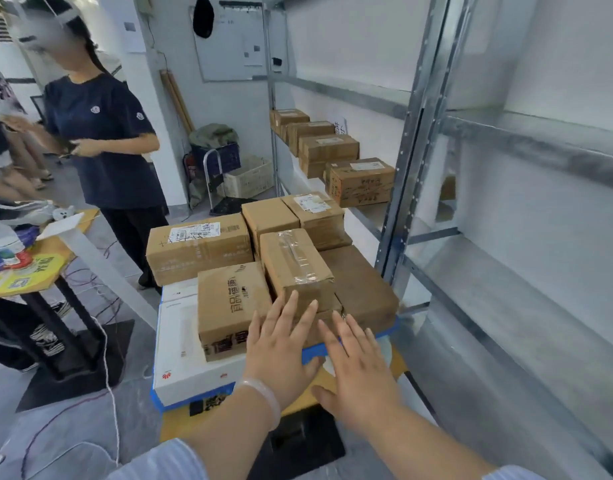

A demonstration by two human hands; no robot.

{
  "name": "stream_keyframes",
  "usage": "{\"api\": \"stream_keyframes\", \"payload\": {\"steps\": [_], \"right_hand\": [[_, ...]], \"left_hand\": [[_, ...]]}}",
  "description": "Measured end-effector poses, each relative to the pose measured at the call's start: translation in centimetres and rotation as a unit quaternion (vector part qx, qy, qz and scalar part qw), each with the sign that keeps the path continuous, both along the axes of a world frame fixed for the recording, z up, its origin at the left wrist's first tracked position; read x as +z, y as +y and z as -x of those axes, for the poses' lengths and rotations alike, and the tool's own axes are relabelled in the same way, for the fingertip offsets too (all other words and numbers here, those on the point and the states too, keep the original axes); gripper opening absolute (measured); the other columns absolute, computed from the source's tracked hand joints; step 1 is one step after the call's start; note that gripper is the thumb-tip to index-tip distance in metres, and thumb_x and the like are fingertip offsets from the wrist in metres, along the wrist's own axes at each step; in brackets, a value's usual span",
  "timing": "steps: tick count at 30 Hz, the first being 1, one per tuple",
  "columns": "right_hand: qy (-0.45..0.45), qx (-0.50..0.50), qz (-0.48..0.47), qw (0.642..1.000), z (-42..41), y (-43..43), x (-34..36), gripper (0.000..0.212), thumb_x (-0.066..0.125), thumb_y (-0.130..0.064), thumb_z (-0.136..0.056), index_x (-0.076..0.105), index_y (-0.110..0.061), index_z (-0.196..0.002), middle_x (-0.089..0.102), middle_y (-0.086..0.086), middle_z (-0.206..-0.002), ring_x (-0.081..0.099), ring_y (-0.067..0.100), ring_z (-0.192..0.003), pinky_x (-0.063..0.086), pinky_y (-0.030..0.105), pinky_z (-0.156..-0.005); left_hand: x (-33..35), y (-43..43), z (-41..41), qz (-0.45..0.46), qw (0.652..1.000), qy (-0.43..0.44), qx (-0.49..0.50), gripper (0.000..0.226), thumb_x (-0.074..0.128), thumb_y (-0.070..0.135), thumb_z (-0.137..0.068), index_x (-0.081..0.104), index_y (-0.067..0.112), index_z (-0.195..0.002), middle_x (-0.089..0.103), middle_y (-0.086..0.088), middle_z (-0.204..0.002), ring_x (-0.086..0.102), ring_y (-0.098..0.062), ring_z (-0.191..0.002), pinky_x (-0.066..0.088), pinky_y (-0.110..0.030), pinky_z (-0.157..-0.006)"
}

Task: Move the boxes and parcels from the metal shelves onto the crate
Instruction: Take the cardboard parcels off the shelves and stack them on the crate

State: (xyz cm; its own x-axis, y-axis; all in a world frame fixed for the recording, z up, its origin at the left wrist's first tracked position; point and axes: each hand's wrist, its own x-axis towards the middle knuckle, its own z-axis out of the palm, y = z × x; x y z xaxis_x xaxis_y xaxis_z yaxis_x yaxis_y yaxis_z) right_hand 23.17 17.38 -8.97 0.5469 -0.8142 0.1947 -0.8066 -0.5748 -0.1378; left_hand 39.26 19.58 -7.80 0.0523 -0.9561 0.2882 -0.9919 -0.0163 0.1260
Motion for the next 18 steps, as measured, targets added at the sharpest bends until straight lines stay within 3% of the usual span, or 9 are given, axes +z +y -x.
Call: {"api": "stream_keyframes", "payload": {"steps": [3,8,11,14,18], "right_hand": [[-0.003,-0.090,0.003,0.996,5.5,0.6,0.6,0.098,0.047,-0.068,-0.083,-0.014,-0.034,-0.151,-0.021,-0.004,-0.159,-0.029,0.014,-0.140,-0.018,0.040,-0.114],[0.004,-0.224,-0.012,0.974,17.1,4.8,0.8,0.102,0.044,-0.072,-0.079,-0.020,-0.035,-0.149,-0.031,-0.002,-0.155,-0.024,0.021,-0.144,-0.018,0.041,-0.113],[0.001,-0.288,-0.001,0.958,24.2,9.6,1.0,0.099,0.038,-0.073,-0.077,-0.024,-0.037,-0.146,-0.031,-0.003,-0.154,-0.025,0.021,-0.144,-0.021,0.039,-0.111],[0.005,-0.347,0.003,0.938,31.6,15.3,1.6,0.101,0.039,-0.075,-0.077,-0.035,-0.041,-0.137,-0.038,-0.005,-0.149,-0.030,0.021,-0.142,-0.023,0.040,-0.110],[0.010,-0.443,0.013,0.897,40.8,24.4,2.7,0.102,0.040,-0.077,-0.079,-0.038,-0.041,-0.135,-0.038,-0.003,-0.150,-0.033,0.021,-0.140,-0.017,0.041,-0.113]], "left_hand": [[0.6,-1.2,4.8,0.002,0.998,-0.009,-0.057,0.089,0.041,0.068,-0.083,-0.019,0.046,-0.145,-0.012,0.009,-0.160,-0.012,-0.016,-0.147,-0.015,-0.045,-0.112],[1.5,-0.6,15.7,-0.014,0.985,-0.022,-0.173,0.088,0.041,0.069,-0.084,-0.017,0.045,-0.146,-0.009,0.007,-0.161,-0.012,-0.018,-0.147,-0.013,-0.047,-0.113],[2.2,1.5,24.0,-0.027,0.967,-0.030,-0.252,0.087,0.040,0.069,-0.084,-0.015,0.044,-0.147,-0.013,0.006,-0.160,-0.015,-0.018,-0.146,-0.017,-0.048,-0.112],[3.0,5.1,32.4,-0.023,0.946,-0.036,-0.322,0.086,0.035,0.070,-0.086,-0.021,0.042,-0.145,-0.018,0.006,-0.159,-0.016,-0.020,-0.146,-0.010,-0.051,-0.115],[2.8,11.8,42.5,-0.030,0.914,-0.019,-0.403,0.086,0.032,0.073,-0.086,-0.028,0.046,-0.141,-0.022,0.007,-0.158,-0.019,-0.020,-0.146,-0.009,-0.051,-0.116]]}}
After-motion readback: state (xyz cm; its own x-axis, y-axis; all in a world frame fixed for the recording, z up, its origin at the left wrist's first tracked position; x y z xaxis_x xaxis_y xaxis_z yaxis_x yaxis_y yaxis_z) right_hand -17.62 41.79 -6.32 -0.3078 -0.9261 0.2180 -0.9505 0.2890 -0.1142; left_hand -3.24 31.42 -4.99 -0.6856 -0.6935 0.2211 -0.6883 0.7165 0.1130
